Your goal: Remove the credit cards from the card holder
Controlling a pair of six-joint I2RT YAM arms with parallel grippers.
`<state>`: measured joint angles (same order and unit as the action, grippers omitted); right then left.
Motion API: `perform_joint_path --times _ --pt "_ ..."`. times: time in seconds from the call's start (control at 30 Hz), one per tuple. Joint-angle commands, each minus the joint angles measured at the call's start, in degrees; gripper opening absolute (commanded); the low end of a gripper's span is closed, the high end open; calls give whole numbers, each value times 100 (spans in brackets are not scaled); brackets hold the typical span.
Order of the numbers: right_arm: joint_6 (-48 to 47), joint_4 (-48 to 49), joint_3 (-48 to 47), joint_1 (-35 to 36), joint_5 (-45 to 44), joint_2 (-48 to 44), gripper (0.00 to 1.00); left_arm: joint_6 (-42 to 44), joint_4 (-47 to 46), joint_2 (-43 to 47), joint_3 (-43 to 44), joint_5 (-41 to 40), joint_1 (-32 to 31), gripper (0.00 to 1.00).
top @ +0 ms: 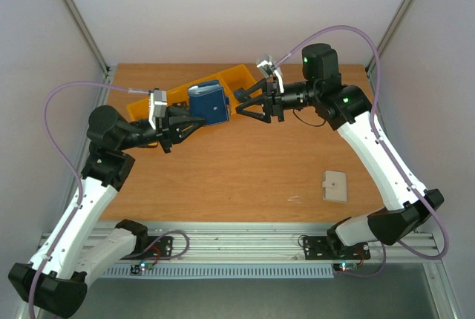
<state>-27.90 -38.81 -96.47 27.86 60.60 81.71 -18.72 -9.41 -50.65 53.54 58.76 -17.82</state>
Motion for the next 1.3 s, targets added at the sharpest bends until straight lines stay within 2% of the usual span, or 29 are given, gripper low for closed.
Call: perform_joint_path --times 0.0,0.1,0.23,0.4,0.57,0.63,0.7,0.8,0.97,1.03,1.1,1.17,1.2,1.27 --pt "417 707 300 48 409 -217 52 -139 -361 -14 207 190 -92 0" --pt "441 1010 420 231 252 -340 50 -136 -341 -39 205 122 -207 0" --pt "-32 364 213 387 -210 -201 48 -120 -329 -44 177 169 -321 0" --pt "-233 84 175 499 213 -150 48 -61 -296 67 73 166 -353 0" --pt "-563 -673 -68 571 904 -3 55 -118 -301 164 -19 125 -362 0" --pt "-698 -903 -226 741 683 66 58 -164 -330 214 -82 103 -365 0" --pt "-669 -754 -277 944 331 82 58 -175 -328 259 -127 103 -362 0" --pt "-361 -131 -278 1140 442 96 59 -180 -284 293 -173 139 -367 0" --pt "-105 283 -347 1256 603 152 60 -484 -294 317 -288 127 -362 0" --pt "21 435 -328 1329 559 168 47 -655 -302 297 -313 120 -366 0" --pt "52 455 -341 1370 462 188 25 -743 -298 273 -318 134 -362 0" --pt "60 474 -333 1370 357 167 8 -779 -285 251 -326 154 -362 0" --pt "69 506 -313 1369 290 135 2 -777 -266 241 -331 154 -364 0" --pt "92 507 -273 1358 93 81 1 -767 -188 242 -348 75 -365 2"
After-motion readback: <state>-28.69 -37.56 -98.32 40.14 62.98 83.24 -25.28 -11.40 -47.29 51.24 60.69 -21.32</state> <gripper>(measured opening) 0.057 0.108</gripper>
